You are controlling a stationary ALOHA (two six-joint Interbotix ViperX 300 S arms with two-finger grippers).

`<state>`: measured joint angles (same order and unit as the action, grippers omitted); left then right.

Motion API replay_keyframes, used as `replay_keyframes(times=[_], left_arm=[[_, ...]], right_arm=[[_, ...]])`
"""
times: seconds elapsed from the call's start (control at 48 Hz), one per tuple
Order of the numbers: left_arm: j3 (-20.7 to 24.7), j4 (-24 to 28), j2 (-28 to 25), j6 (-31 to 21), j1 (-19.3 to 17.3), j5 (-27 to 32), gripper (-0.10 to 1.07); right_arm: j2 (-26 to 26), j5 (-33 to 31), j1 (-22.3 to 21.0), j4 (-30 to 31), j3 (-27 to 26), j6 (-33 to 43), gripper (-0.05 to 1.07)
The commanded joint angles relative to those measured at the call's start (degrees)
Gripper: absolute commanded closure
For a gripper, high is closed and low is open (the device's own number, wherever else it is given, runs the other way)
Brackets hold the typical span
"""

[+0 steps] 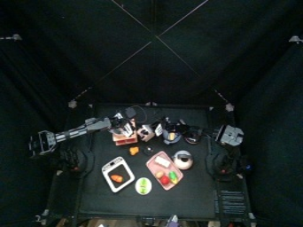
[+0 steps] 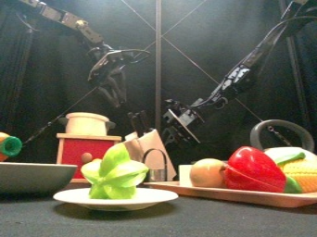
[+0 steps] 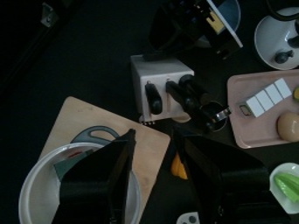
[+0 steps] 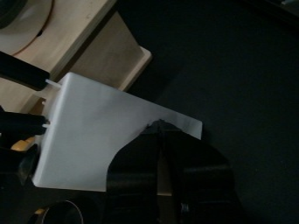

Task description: Place cleaver back in holder

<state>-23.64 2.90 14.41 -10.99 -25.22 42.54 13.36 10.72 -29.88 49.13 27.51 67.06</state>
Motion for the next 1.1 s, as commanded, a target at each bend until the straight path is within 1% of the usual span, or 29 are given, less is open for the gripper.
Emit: replay_keyframes(times=[0.0,0.125,0.25,0.458,0.583,0.771,0.938,1.083], left_arm=[[1.1,0.1,0.4,0.0,0.0,-0.4,0.2],[0.4,0.0,1.1,0.0,0.2,-1.5,0.2],[-0.9,-0.7,2.8,0.0,0.4,-4.0,0.2],[-5.5,-3.0,7.7,0.1,1.5,-8.4,0.2],[-9.0,-3.1,11.2,0.0,2.5,-11.5,0.2],[-15.5,-3.1,16.9,0.0,4.4,-18.5,0.2],[-20.5,-3.0,19.5,0.0,5.3,-24.1,0.2],[-25.8,-3.0,21.4,0.1,7.4,-33.0,0.2]], right_arm=[[-1.1,0.2,0.2,0.0,-1.2,0.1,0.7],[-1.1,0.2,0.1,-0.1,-1.1,0.1,0.7],[-1.6,-0.9,0.2,-0.1,-0.8,0.0,0.7],[-3.8,-2.7,0.4,-0.4,0.2,0.1,0.7],[-4.9,-3.4,1.0,-0.4,0.9,0.2,0.7],[-6.4,-5.9,1.3,-1.3,1.8,0.5,0.7],[-9.0,-6.4,1.8,-2.8,2.3,0.4,0.7],[-12.7,-6.5,2.7,-2.9,3.6,0.4,0.7]])
